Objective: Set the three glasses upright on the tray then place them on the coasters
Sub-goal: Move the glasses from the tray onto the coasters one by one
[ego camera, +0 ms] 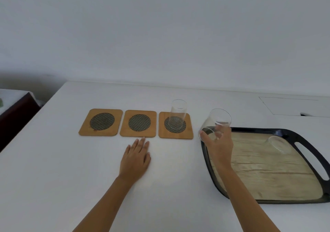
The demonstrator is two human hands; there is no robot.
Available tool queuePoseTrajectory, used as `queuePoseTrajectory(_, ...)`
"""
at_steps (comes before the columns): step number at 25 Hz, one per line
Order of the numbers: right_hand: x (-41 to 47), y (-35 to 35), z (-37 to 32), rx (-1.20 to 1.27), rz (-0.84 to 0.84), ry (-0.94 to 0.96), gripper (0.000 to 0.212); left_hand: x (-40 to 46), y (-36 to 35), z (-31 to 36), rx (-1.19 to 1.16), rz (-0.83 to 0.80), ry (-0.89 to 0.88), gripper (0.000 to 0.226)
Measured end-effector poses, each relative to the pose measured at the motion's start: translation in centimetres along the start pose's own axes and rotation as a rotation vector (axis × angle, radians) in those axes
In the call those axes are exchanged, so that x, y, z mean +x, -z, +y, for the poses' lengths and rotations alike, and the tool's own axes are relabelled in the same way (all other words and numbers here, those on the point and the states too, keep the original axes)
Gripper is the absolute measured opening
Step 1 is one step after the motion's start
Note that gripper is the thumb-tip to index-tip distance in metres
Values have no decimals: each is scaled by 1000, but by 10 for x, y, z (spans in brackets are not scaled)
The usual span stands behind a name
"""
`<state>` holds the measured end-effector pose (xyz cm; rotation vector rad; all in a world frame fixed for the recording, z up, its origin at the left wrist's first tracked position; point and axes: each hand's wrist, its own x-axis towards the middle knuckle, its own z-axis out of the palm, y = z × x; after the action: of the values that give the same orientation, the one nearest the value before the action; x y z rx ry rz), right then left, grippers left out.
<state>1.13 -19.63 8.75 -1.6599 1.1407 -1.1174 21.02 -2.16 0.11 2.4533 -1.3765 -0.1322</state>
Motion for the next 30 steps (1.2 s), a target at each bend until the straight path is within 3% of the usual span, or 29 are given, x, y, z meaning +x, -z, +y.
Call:
queuePoseTrajectory(10,-4,-160,-49,11,-252,45,51,-12,20,-78,6,6,-57,51)
queuePoseTrajectory(15,0,-219,-33,-111,-399,-24,80,-22,27,-101,-10,39,-48,52)
queuePoseTrajectory(30,-9,-250,-29,-211,-300,-23,74,-26,27,-111,-9,28,-35,56)
